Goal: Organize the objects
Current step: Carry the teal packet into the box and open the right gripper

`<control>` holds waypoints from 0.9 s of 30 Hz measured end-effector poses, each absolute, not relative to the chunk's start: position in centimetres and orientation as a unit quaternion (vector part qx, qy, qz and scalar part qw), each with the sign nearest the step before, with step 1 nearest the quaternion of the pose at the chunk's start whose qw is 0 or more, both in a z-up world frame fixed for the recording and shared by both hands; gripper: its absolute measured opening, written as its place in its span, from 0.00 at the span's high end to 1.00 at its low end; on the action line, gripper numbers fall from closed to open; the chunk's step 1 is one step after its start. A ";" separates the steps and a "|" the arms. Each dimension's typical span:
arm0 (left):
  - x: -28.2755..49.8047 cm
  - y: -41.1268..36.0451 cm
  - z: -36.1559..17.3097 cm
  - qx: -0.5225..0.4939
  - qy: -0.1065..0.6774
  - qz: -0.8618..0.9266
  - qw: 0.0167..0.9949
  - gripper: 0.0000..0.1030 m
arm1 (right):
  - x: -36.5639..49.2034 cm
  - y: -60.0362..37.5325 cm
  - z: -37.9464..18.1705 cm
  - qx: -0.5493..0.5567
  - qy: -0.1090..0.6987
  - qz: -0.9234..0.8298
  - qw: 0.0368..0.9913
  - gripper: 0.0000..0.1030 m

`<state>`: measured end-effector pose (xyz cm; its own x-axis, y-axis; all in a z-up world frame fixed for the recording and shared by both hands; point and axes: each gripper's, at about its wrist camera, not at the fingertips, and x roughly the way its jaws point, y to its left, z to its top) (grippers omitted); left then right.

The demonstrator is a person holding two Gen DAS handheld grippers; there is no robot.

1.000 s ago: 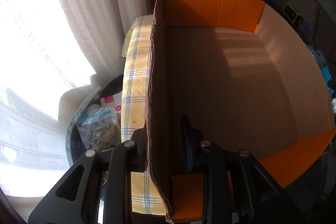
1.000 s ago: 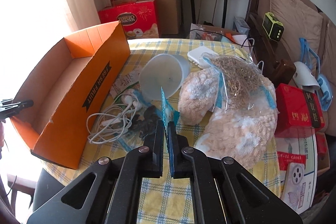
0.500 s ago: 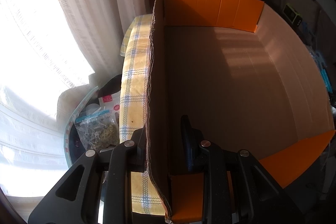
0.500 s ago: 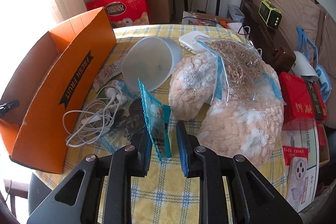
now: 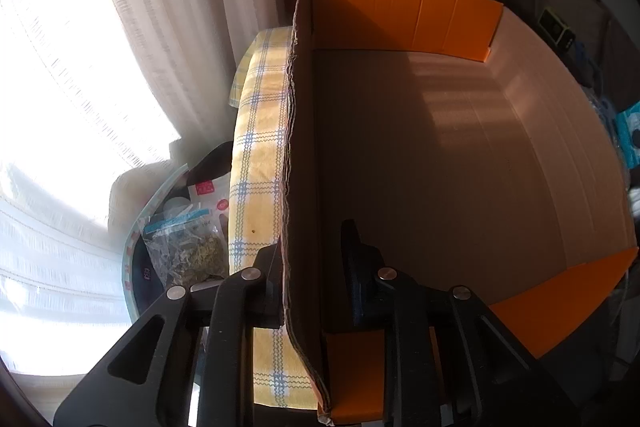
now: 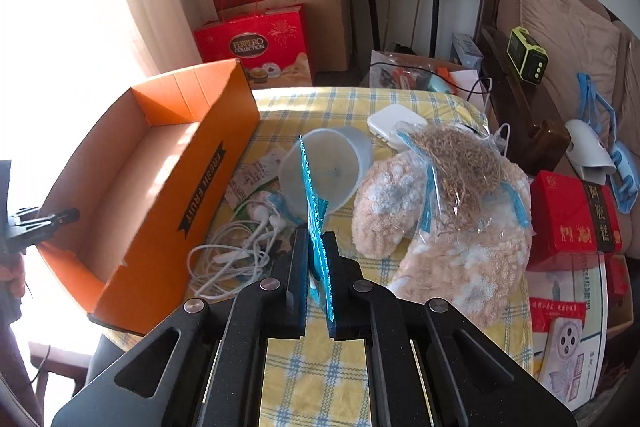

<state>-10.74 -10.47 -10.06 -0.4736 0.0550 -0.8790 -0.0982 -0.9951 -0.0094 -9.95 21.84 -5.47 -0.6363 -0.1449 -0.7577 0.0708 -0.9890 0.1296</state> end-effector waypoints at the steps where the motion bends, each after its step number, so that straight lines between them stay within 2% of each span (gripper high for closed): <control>1: -10.7 -10.5 -10.1 -0.511 0.021 0.858 0.044 0.82 | -10.0 21.3 -4.8 0.418 -0.042 -0.905 0.067 0.95; 15: -11.0 -10.9 -10.4 -0.514 0.022 0.856 0.037 0.91 | -11.7 12.1 -2.0 0.404 -0.001 -0.900 0.164 0.95; 27: -10.8 -11.1 -10.1 -0.515 0.021 0.856 0.036 0.96 | -14.1 4.6 -6.5 0.471 0.026 -0.847 0.246 0.95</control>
